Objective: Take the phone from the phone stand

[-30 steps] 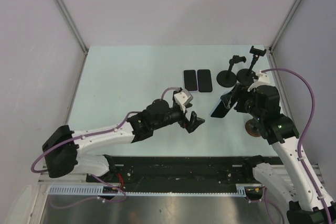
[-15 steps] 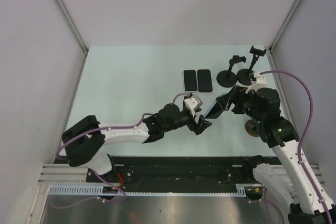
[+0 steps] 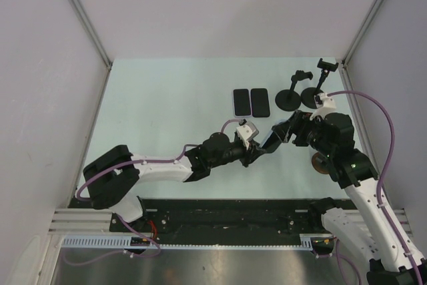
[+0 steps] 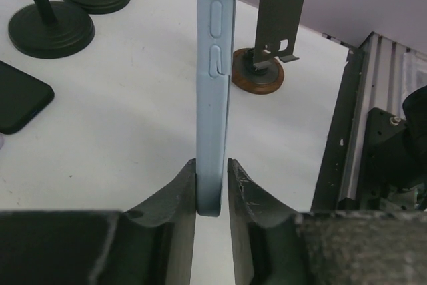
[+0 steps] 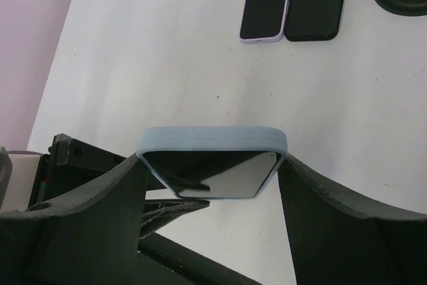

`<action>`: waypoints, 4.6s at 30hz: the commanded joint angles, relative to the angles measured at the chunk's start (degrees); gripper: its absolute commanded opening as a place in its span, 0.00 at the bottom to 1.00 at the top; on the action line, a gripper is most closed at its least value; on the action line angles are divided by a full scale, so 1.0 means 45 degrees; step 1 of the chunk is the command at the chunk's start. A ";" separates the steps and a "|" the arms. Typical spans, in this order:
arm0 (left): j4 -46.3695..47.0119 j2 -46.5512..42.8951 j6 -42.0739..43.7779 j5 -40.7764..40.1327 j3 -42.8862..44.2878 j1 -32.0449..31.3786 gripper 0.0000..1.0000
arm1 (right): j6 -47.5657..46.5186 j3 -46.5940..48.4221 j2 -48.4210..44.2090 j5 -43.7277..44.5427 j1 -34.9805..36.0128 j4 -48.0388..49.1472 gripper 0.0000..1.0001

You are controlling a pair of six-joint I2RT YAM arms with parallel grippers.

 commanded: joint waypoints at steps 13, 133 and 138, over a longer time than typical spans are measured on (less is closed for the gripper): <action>0.0944 -0.0653 -0.1487 -0.1617 -0.0530 0.0392 0.00 | 0.0296 -0.0361 -0.0140 0.0186 0.0126 0.1199 0.90; -0.7903 0.1799 -0.2955 -0.0015 0.6445 0.8869 0.99 | -0.0564 -0.0420 -0.0531 0.8401 0.1728 -0.1045 1.00; -0.8001 -0.1467 -0.3206 0.0177 0.3809 0.9552 1.00 | -0.0525 0.0049 -0.0551 1.0185 0.1514 -0.2043 1.00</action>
